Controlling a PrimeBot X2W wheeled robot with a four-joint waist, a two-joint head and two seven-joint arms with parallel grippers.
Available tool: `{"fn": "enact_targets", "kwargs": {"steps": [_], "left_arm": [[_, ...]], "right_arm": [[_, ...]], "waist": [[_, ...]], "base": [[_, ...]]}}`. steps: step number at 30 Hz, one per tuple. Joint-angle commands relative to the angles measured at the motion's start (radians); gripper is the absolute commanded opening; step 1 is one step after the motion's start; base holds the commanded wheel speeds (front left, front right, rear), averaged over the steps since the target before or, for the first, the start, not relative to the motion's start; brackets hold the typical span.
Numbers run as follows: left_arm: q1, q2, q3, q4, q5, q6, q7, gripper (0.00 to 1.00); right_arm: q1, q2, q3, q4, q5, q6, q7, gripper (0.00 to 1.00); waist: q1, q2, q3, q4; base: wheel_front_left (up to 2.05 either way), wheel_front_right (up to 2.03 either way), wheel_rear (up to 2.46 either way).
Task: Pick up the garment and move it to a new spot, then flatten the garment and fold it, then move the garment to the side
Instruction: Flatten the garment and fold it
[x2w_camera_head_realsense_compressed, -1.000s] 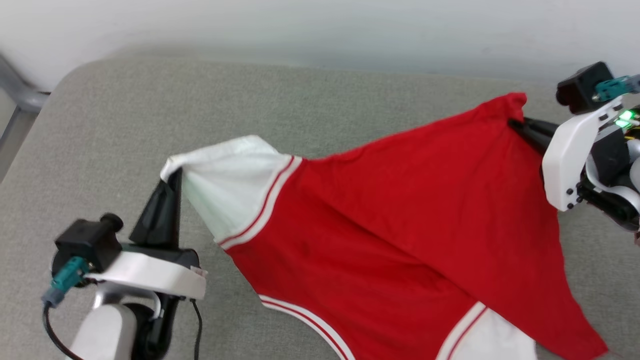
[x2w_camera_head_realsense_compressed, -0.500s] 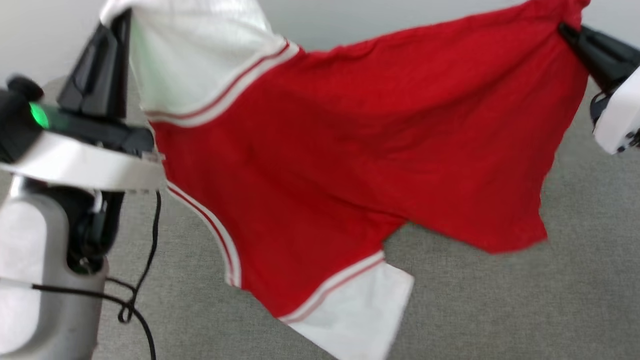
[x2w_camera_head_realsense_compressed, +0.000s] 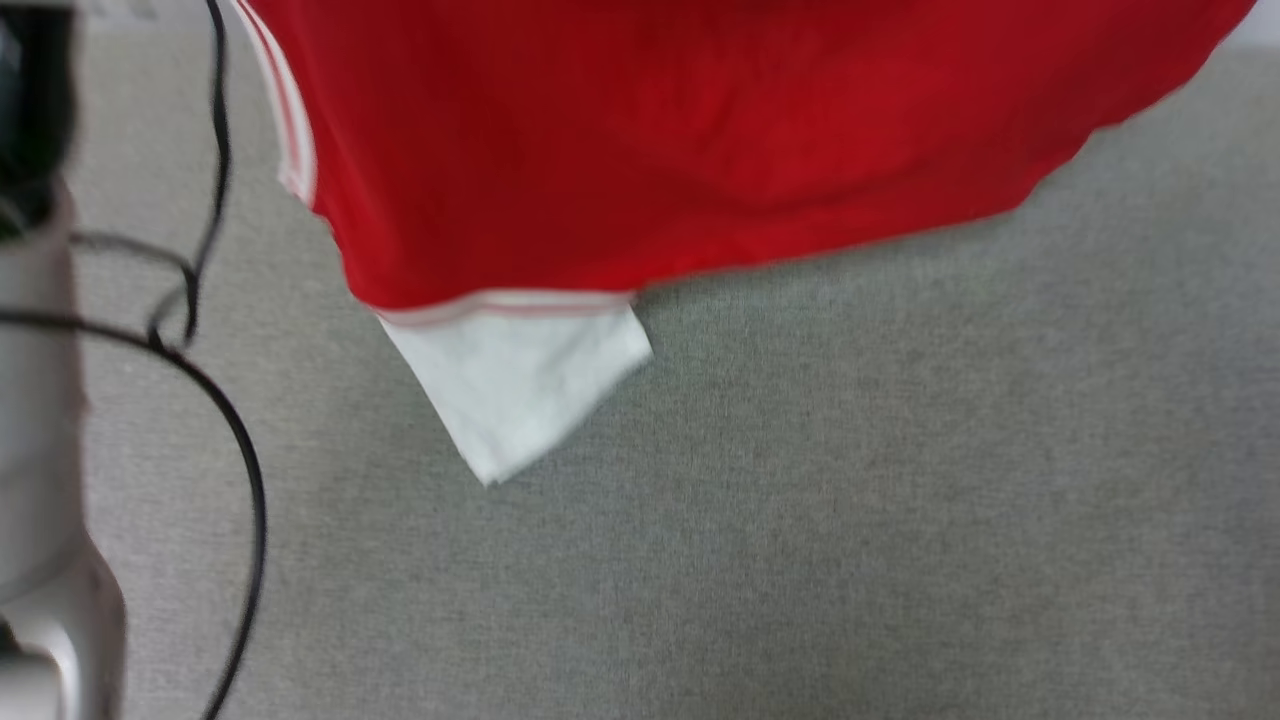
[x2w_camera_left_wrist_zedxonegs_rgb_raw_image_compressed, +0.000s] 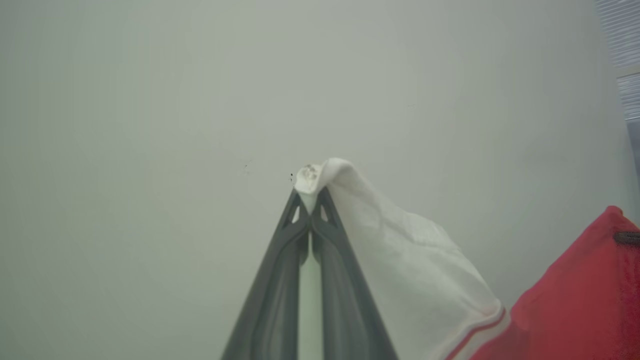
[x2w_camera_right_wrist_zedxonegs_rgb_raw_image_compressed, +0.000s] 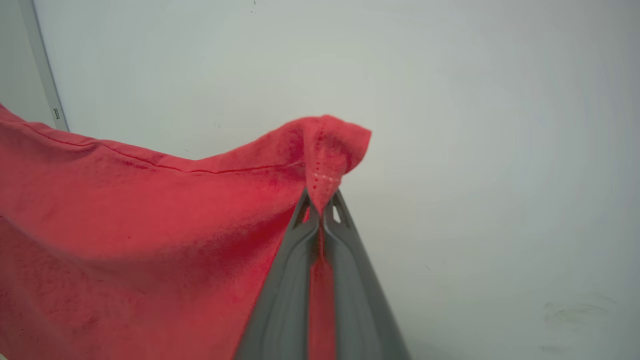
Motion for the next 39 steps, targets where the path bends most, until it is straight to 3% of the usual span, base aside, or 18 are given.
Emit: {"fn": "enact_targets", "kwargs": {"steps": [1,12,14,15,19,27,39], "left_arm": [[-0.041,0.007,-0.006,0.014,-0.001,-0.006,0.003,0.00],[-0.537,-0.015,-0.044,0.234,-0.006,-0.027,-0.021,0.00],[-0.605,-0.017,-0.047,0.271,-0.005,-0.029,-0.029,0.00],[-0.691,-0.012,-0.055,0.335,0.002,-0.031,-0.045,0.00],[-0.775,-0.003,-0.067,0.419,0.008,-0.033,-0.070,0.00],[-0.770,0.000,-0.096,0.543,-0.015,-0.036,-0.129,0.00],[-0.490,0.041,-0.148,0.560,-0.083,-0.039,-0.227,0.00]], "right_arm": [[-0.034,0.012,-0.012,-0.002,-0.010,-0.001,0.005,0.00],[-0.457,0.074,-0.029,0.154,-0.145,-0.001,0.010,0.00],[-0.534,0.080,-0.020,0.204,-0.164,-0.001,-0.009,0.00],[-0.637,0.098,-0.006,0.292,-0.192,-0.001,-0.051,0.00],[-0.738,0.108,0.021,0.393,-0.204,-0.001,-0.102,0.00],[-0.780,0.096,0.104,0.531,-0.177,-0.001,-0.175,0.00],[-0.534,0.047,0.273,0.586,-0.045,-0.001,-0.297,0.00]], "waist": [[0.0000,-0.0001,0.066,-0.004],[0.0000,-0.0001,0.273,-0.002],[0.0000,-0.0001,0.298,-0.002],[0.0000,-0.0001,0.332,-0.006],[0.0000,-0.0001,0.363,-0.004],[0.0000,-0.0001,0.409,0.005],[0.0000,-0.0001,0.348,-0.003]], "base": [[0.00,0.00,0.00],[0.00,0.00,0.00],[0.00,0.00,0.00],[0.00,0.00,0.00],[0.00,0.00,0.00],[0.00,0.00,0.00],[0.00,0.00,0.00]]}}
